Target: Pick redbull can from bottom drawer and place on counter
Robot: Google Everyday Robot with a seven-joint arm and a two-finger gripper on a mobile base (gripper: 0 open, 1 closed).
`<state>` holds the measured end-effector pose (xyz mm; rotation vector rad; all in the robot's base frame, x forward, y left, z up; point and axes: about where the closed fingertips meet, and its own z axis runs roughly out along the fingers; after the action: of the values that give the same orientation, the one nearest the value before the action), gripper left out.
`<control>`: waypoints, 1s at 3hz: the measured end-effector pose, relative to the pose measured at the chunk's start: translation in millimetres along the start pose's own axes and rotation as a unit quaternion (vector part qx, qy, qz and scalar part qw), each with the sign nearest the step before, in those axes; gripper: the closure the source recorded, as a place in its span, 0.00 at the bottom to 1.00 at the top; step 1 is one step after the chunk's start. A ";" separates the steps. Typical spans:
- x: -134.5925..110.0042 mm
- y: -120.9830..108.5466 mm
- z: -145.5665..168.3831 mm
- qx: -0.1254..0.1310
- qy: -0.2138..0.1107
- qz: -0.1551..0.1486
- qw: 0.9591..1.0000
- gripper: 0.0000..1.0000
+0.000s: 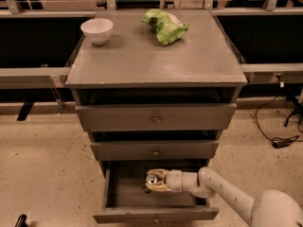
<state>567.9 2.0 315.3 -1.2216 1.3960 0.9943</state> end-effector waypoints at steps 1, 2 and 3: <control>-62.3 11.2 -61.6 -0.011 -0.028 -0.001 1.000 1.00; -112.8 16.0 -116.1 -0.032 -0.030 0.005 0.999 1.00; -158.1 15.8 -150.9 -0.064 -0.008 -0.001 0.998 1.00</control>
Offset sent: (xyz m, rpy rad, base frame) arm -0.0510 -0.1526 0.2043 0.0624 0.0365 0.1064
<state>528.6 -114.7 496.6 -1.3053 1.3353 1.1040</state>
